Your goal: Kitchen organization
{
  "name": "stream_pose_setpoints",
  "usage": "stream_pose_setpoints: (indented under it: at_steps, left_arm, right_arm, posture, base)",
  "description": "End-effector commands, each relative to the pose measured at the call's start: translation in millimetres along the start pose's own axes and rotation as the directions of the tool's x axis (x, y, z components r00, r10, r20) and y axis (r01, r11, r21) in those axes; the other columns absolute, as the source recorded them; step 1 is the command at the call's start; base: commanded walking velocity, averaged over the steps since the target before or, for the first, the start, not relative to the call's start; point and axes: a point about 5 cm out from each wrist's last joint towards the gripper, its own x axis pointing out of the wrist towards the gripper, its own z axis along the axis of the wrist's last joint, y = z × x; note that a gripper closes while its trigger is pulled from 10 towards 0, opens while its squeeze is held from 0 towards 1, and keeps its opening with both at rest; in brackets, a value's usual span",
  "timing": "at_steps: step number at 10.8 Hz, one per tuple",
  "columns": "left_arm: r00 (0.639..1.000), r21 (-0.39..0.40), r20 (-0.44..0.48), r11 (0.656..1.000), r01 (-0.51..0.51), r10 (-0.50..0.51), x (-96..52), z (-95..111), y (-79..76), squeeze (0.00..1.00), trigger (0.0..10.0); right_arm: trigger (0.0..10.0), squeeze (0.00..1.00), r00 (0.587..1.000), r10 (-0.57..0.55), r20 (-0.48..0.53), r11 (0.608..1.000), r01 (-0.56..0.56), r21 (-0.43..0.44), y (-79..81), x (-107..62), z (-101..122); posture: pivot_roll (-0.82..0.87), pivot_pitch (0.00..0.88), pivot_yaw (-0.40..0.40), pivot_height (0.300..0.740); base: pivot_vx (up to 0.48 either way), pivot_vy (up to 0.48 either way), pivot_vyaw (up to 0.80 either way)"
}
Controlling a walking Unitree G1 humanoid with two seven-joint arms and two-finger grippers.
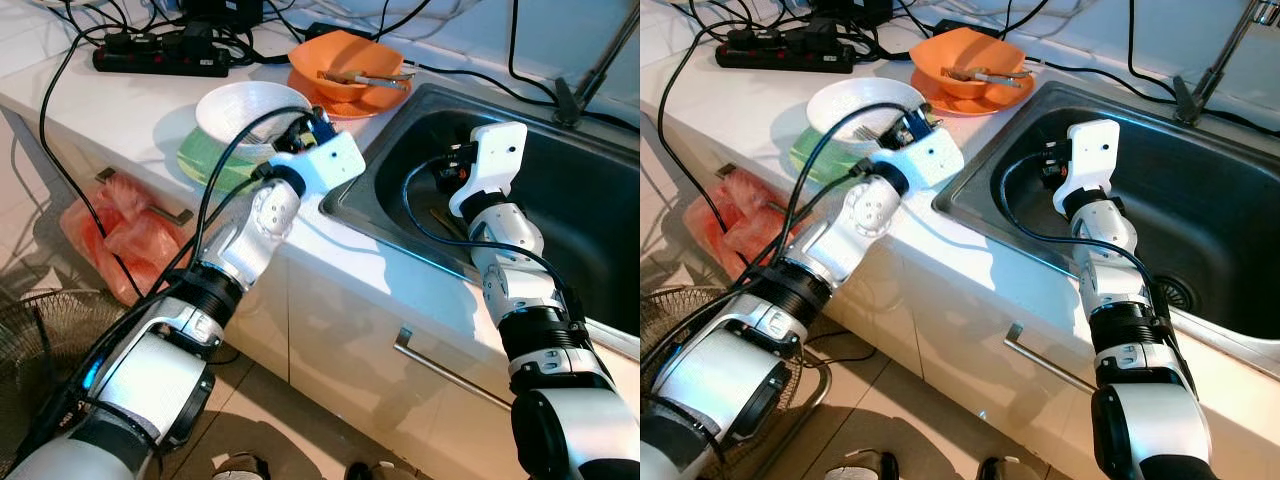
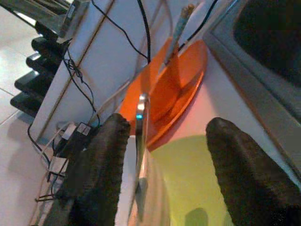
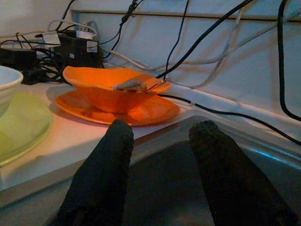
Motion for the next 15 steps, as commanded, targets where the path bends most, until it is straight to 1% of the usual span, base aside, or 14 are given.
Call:
stream_pose_setpoints:
  at_steps: [1,4,6,7,8,15]
  left_arm:
    - [0.999,0.017,0.037,1.0,-0.022,0.021,4.4,10,6.7,0.0,0.0]
    - [0.999,0.028,0.051,0.999,-0.02,0.018,4.4,11,6.2,0.0,0.0]
    - [0.998,0.041,0.059,0.999,-0.034,0.032,4.7,12,8.1,0.0,0.0]
    - [0.997,0.061,0.063,0.997,-0.041,0.037,4.9,13,9.6,0.0,0.0]
    - [0.996,0.106,0.072,0.992,-0.061,0.054,5.2,14,15.1,0.0,0.0]
    - [0.995,0.142,0.071,0.987,-0.073,0.064,4.7,12,18.2,0.0,0.0]
  right_arm:
    - [10.0,0.0,1.0,-0.017,0.008,1.0,0.017,0.005,-4.2,-2.0,2]
    - [10.0,0.0,1.0,-0.01,0.007,1.0,0.01,0.008,-2.0,-1.8,1]
    - [10.0,0.0,1.0,-0.005,0.007,1.0,0.005,0.007,0.0,-1.9,1]
    - [10.0,0.0,1.0,-0.005,0.008,1.0,0.005,0.007,0.0,-1.6,1]
    - [10.0,0.0,1.0,-0.004,0.008,1.0,0.004,0.008,0.8,-1.0,1]
    - [10.0,0.0,1.0,-0.006,0.001,1.0,0.006,0.011,0.9,-2.4,-1]
  posture:
    - [0.04,0.099,-0.033,0.74]
    - [0.04,0.099,-0.033,0.74]
    - [0.04,0.079,-0.031,0.74]
    - [0.04,0.079,-0.031,0.74]
    - [0.05,0.077,-0.032,0.74]
    - [0.05,0.087,-0.033,0.74]
  base:
    - [0.0,0.0,0.0]
    - [0.0,0.0,0.0]
    - [0.0,0.0,0.0]
    - [0.0,0.0,0.0]
    - [0.0,0.0,0.0]
    - [0.0,0.0,0.0]
